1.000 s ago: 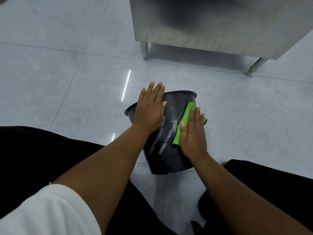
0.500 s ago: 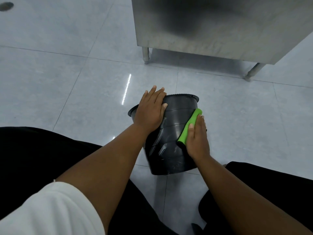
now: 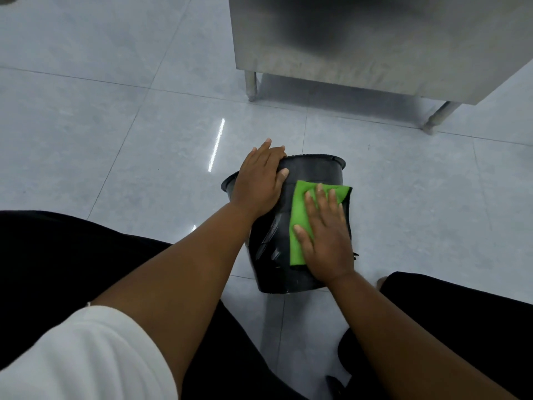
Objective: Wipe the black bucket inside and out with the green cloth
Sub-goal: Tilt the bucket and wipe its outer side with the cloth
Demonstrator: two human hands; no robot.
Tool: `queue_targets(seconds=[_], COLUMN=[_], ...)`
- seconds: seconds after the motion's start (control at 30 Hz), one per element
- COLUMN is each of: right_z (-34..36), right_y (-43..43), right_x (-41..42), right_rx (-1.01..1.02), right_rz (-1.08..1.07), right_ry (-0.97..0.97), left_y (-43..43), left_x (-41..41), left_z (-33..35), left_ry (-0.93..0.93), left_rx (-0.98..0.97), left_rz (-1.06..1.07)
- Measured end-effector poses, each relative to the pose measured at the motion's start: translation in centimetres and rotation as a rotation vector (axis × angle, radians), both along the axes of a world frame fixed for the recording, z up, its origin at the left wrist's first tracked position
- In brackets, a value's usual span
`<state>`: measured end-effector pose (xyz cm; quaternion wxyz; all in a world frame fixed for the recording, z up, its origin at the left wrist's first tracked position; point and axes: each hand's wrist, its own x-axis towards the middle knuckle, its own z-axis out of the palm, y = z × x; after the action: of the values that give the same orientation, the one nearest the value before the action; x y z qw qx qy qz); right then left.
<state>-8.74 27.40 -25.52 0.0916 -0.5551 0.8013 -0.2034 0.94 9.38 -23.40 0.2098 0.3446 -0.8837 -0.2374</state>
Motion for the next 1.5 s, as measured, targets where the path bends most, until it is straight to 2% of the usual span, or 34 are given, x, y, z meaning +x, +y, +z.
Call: queue_targets(seconds=[0.1, 0.17, 0.27, 0.37, 0.43, 0.5, 0.57, 0.63, 0.73, 0.8, 0.9, 0.97, 1.03, 1.1, 1.23, 1.3, 1.4, 1.5], right_z=[-0.4, -0.4, 0.2, 0.9, 1.4, 1.4, 1.4, 1.4, 1.3, 0.9, 0.4, 0.1, 0.0, 0.2, 0.9, 1.2, 0.6, 0.0], right_y=[0.4, 0.5, 0.1, 0.3, 0.6, 0.8, 0.7, 0.5, 0.3, 0.6, 1.2, 1.4, 1.4, 1.1, 0.2, -0.4, -0.4, -0.5], right_x=[-2.2, -2.7, -1.7, -1.1, -1.0, -0.8, -0.1, 0.8, 0.7, -0.4, -2.8, -3.7, -4.2, -3.7, -2.5, -3.1, -4.9, -6.3], right_rx=[-0.007, 0.027, 0.011, 0.035, 0.073, 0.091, 0.094, 0.072, 0.015, -0.016, -0.016, 0.026, 0.026, -0.011, 0.012, 0.009, -0.018, -0.022], right_rz=[-0.221, -0.225, -0.153, -0.088, -0.051, -0.031, 0.001, 0.023, -0.050, -0.203, -0.460, -0.526, -0.546, -0.479, 0.022, 0.159, 0.118, -0.224], right_ry=[-0.361, -0.413, -0.328, 0.001, 0.137, 0.165, 0.160, 0.112, 0.012, -0.064, -0.357, -0.497, -0.512, -0.428, 0.038, 0.093, -0.013, -0.443], left_y=[0.2, 0.1, 0.0, 0.5, 0.9, 1.4, 2.6, 4.2, 5.0, 5.1, 5.1, 5.1, 4.8, 4.6, 4.2, 3.9, 3.5, 3.4], left_x=[0.6, 1.2, 2.5, 3.7, 3.7, 2.4, -0.1, -2.3, -3.1, -2.9, -3.1, -2.9, -2.8, -2.6, -2.0, -1.7, -1.3, -1.0], left_z=[-0.1, -0.4, -1.4, -2.7, -3.0, -1.9, -0.2, 0.9, 0.1, -0.8, -1.2, -1.3, -1.4, -1.5, -1.6, -1.7, -1.8, -1.9], left_ry=[0.077, 0.099, 0.110, 0.107, 0.053, -0.016, -0.041, -0.073, -0.134, -0.163, -0.201, -0.220, -0.231, -0.230, -0.205, -0.204, -0.204, -0.211], left_rx=[0.056, 0.083, 0.138, 0.334, 0.372, 0.214, -0.010, -0.133, -0.140, -0.163, -0.195, -0.205, -0.224, -0.231, -0.221, -0.229, -0.222, -0.213], left_rz=[0.090, 0.134, 0.152, 0.141, 0.159, 0.121, -0.004, -0.031, 0.013, -0.017, -0.024, -0.020, -0.027, -0.032, -0.053, -0.050, -0.044, -0.025])
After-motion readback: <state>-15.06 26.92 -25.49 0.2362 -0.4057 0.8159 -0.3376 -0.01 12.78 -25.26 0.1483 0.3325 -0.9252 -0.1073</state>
